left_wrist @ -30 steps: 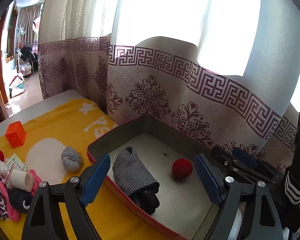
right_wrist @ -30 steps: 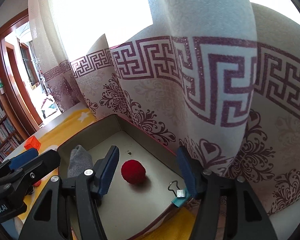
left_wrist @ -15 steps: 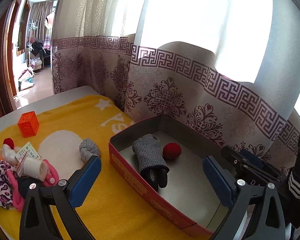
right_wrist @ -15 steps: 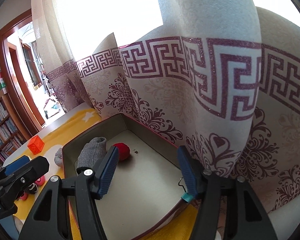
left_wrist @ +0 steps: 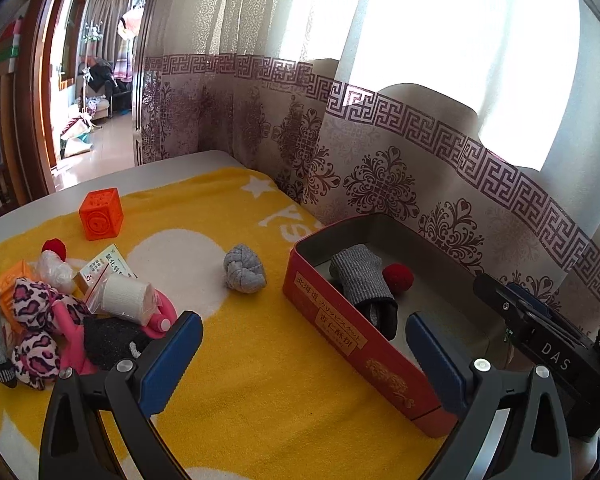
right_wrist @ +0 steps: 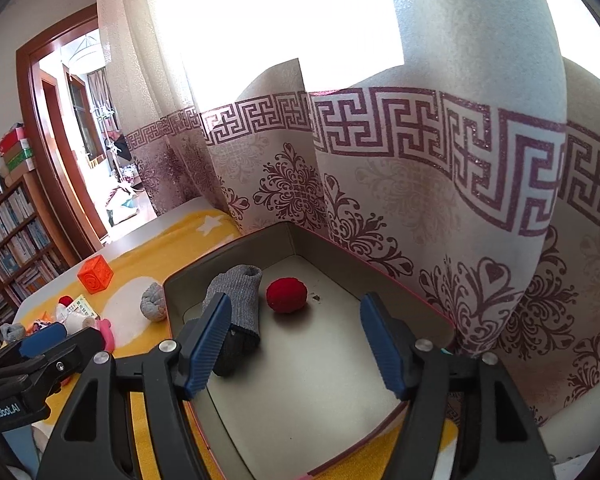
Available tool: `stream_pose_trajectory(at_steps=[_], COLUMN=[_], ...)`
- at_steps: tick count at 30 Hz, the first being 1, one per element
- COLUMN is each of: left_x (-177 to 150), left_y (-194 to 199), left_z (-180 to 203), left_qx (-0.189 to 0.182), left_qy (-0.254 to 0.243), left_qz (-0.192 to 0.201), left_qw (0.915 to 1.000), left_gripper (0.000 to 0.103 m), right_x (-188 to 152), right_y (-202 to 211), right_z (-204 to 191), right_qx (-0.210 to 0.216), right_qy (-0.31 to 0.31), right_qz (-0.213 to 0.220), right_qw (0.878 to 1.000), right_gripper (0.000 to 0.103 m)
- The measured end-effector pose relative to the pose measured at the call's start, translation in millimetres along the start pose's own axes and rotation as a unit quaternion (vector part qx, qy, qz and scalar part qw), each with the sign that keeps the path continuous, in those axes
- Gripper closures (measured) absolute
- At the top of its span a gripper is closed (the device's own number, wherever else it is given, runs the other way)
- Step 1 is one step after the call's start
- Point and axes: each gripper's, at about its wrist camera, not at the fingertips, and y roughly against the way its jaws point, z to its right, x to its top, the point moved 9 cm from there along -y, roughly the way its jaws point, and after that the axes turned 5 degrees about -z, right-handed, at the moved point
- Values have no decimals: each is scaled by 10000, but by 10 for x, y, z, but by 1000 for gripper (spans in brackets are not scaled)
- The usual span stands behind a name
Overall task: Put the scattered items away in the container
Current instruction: 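Move both open grippers back over the items on the towel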
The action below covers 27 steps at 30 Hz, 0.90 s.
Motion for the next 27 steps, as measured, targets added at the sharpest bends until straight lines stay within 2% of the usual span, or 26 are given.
stream_pose_trajectory(at_steps=[8,19,23,27], left_x=[-124,-332,-392,-467], left_y=[266,625,705,740], left_z=[-816,-1832,-2146,-2393], left_qx=[500,1106,1338,1427], left_qy=[669,1448,1698,1972], left_qz=[131,347,433,449], left_qw=[9964,9826,9754,9689], left_gripper=[0,0,0,0], right_x=[-36,-182,-152,-128], right_y=[24,-262,-465,-738], right_z=[-732,-1593,-1827,-1999], right_qx=[614,1417,1477,1334], right_qy=[609,1028,1132,1260], right_qz=[-52,-556,-736,-892], right_qw=[9962,9830,9798,9790], right_gripper=[32,31,31,32])
